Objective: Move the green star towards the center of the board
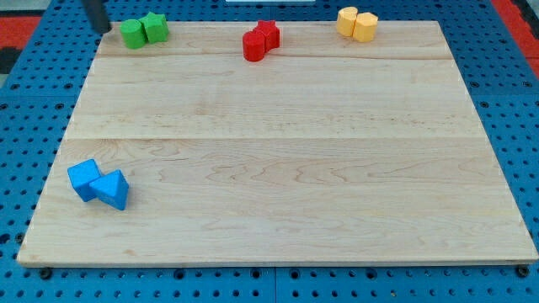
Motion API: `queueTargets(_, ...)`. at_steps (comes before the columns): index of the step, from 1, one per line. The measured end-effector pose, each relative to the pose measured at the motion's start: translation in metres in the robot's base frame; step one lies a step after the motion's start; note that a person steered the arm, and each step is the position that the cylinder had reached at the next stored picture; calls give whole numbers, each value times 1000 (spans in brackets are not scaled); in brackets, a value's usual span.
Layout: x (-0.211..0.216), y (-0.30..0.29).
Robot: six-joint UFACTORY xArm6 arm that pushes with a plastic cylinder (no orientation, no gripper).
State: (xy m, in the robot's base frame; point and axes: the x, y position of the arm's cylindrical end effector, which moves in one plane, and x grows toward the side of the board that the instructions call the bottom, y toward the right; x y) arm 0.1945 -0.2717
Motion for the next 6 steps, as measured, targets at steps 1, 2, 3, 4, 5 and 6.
queueTargets(1, -3, 17)
queueTargets(2, -4, 25)
queueTargets(3, -3, 43)
queueTargets(4, -3, 82)
queueTargets(5, -1, 123)
queueTargets(6, 4, 125)
